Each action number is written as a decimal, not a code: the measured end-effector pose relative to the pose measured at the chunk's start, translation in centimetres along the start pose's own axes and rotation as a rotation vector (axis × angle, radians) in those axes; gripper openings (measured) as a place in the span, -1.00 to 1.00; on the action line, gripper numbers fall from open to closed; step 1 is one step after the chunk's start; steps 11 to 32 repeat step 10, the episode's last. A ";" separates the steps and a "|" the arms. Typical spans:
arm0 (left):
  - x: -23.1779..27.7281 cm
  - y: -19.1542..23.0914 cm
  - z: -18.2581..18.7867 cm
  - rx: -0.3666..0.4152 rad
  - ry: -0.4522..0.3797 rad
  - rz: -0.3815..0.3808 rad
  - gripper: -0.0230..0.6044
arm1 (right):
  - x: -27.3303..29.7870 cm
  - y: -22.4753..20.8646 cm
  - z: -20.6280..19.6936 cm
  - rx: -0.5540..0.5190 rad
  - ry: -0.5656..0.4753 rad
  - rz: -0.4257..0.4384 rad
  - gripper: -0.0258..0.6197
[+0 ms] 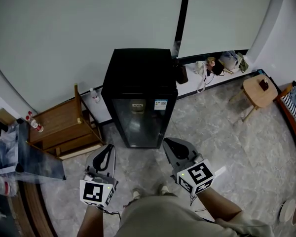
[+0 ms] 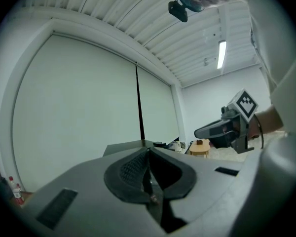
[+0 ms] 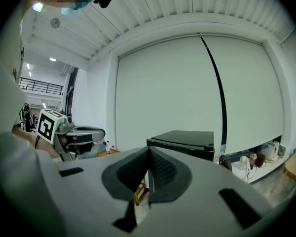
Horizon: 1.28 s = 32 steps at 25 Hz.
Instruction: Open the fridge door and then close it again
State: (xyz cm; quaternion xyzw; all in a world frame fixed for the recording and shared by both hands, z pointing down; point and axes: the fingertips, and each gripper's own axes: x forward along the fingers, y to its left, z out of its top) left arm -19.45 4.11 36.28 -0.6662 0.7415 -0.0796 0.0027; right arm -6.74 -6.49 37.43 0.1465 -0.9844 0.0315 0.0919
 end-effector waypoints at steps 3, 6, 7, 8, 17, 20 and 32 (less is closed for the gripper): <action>0.0 0.4 0.1 0.026 0.003 0.013 -0.87 | 0.1 -0.1 0.4 -0.007 -0.008 -0.005 -0.93; -0.1 0.6 0.1 0.033 0.008 0.017 -0.87 | 0.0 -0.2 0.9 -0.053 -0.014 -0.025 -0.93; -0.1 0.6 0.2 0.033 0.006 0.017 -0.87 | -0.1 -0.3 1.1 -0.063 -0.017 -0.031 -0.93; -0.2 0.7 0.2 0.032 0.003 0.016 -0.87 | -0.1 -0.3 1.2 -0.070 -0.021 -0.036 -0.93; -0.2 0.7 0.3 0.028 -0.002 0.013 -0.87 | -0.1 -0.3 1.5 -0.081 -0.031 -0.042 -0.93; -0.2 0.7 0.3 0.028 -0.002 0.013 -0.87 | -0.1 -0.3 1.5 -0.081 -0.031 -0.042 -0.93; -0.2 0.7 0.3 0.028 -0.002 0.013 -0.87 | -0.1 -0.3 1.5 -0.081 -0.031 -0.042 -0.93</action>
